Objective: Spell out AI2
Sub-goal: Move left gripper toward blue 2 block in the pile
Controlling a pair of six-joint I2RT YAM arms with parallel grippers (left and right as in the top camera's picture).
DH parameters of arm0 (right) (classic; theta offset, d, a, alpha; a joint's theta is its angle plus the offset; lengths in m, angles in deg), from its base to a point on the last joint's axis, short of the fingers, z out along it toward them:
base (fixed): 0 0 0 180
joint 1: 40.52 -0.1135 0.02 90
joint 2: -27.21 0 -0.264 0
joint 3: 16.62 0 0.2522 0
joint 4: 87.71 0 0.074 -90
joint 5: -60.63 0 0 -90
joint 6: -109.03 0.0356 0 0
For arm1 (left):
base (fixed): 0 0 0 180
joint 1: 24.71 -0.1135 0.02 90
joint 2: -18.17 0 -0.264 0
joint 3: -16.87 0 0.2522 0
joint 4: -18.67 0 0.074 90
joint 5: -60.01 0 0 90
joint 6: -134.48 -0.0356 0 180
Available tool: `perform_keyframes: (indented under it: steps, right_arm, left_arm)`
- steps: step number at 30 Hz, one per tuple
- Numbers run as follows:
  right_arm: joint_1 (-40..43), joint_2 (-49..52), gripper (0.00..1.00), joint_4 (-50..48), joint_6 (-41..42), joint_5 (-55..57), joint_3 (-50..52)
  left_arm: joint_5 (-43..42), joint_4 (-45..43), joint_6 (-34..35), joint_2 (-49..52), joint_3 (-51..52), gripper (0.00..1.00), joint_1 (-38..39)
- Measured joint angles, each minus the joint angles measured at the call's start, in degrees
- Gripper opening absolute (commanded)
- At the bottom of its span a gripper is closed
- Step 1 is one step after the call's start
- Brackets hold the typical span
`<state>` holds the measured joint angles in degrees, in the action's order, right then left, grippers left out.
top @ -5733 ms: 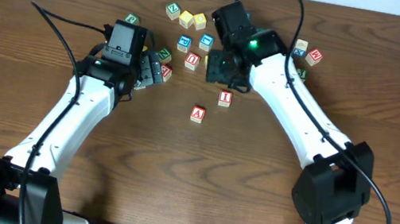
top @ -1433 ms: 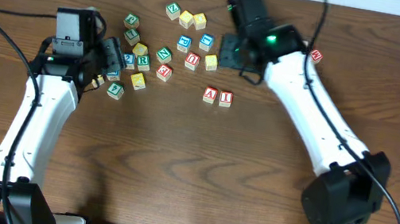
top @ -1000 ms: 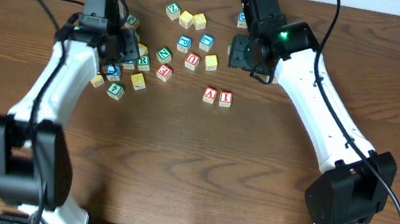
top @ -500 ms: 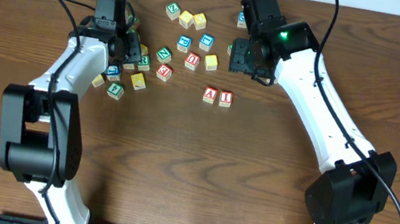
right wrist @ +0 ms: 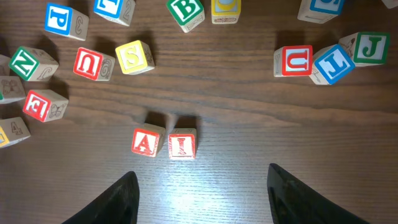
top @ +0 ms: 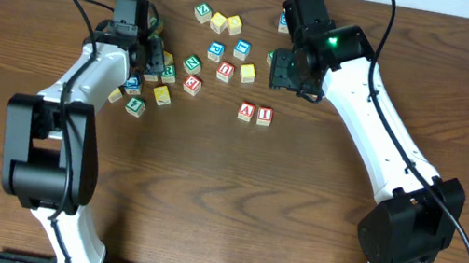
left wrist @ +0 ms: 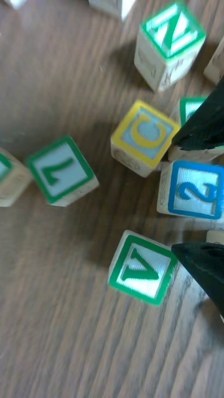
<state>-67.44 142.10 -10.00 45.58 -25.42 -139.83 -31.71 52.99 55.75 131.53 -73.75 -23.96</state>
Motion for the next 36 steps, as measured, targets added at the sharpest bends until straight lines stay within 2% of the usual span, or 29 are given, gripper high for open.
perform_keyframes:
  steps: [10, 16, 22, 31, 36]
  right_arm:
    - [0.0, 0.0, 0.63, 0.7, -0.1, 2.0, 0.0]
    - [0.0, 0.0, 0.66, 0.7, -0.1, 2.4, 0.0]
    - [0.0, 0.0, 0.67, 0.7, -0.1, 3.1, 0.0]
    - [0.0, 0.0, 0.70, 0.7, -0.1, 3.5, 0.0]
    - [0.0, 0.0, 0.70, 0.7, -0.1, 3.6, 0.0]
  left_arm:
    - [0.2, -0.2, -0.7, 2.7, 0.0, 0.47, 0.0]
    - [0.2, 0.1, -0.8, 2.7, 0.0, 0.40, 0.0]
    - [0.2, 0.8, -0.6, 2.7, 0.0, 0.27, 0.0]
    - [0.4, 0.8, 0.7, 2.7, 0.0, 0.19, 0.0]
    - [0.4, 0.9, 0.8, 2.7, 0.0, 0.19, 0.0]
